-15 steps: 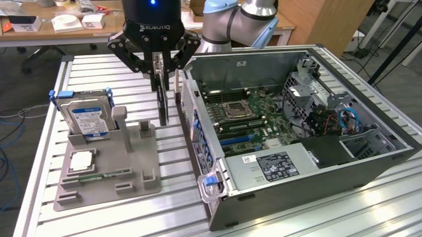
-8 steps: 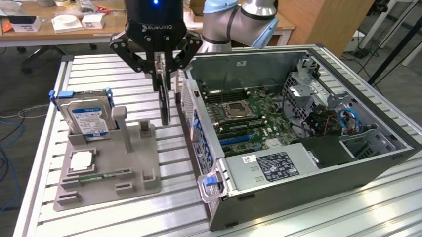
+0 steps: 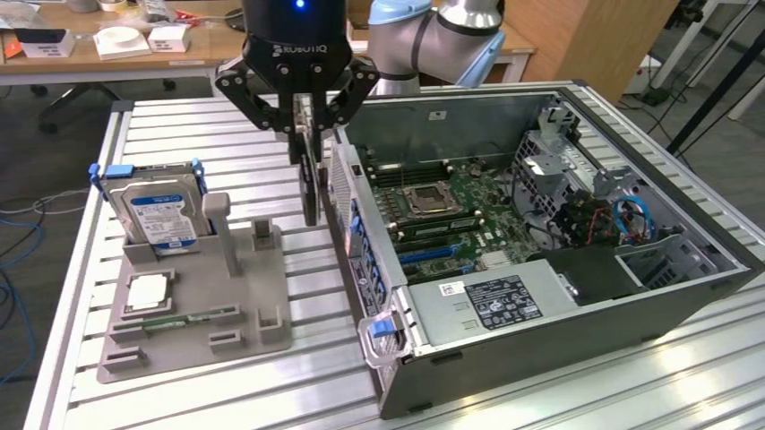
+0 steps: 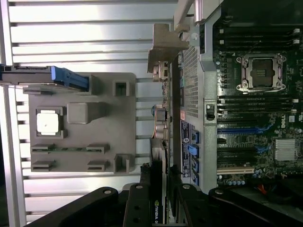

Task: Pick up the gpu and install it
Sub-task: 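Pick up the gpu and move the gpu toward the slot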

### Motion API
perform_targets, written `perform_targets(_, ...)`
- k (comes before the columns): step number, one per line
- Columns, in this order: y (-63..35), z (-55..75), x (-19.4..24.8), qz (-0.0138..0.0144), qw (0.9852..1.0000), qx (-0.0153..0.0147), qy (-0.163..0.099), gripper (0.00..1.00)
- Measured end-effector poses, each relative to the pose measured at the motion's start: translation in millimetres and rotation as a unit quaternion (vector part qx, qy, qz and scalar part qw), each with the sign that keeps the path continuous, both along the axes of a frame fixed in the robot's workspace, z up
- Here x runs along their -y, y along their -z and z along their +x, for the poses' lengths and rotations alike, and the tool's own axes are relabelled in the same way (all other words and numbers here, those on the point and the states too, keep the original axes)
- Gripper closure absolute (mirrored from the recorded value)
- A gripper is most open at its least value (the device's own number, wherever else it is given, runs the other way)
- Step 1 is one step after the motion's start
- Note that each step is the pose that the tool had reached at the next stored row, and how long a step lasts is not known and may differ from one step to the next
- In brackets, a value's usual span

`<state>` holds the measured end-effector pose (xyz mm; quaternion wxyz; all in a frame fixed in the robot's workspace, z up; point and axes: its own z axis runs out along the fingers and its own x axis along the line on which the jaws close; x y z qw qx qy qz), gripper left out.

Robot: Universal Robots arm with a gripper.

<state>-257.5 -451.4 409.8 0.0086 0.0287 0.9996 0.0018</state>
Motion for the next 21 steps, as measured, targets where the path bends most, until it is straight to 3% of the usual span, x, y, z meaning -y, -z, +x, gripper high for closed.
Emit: perform_targets(21,-11.4,7.7,-1.2,0.0000,1.0000,0.0000,0.000,0.74)
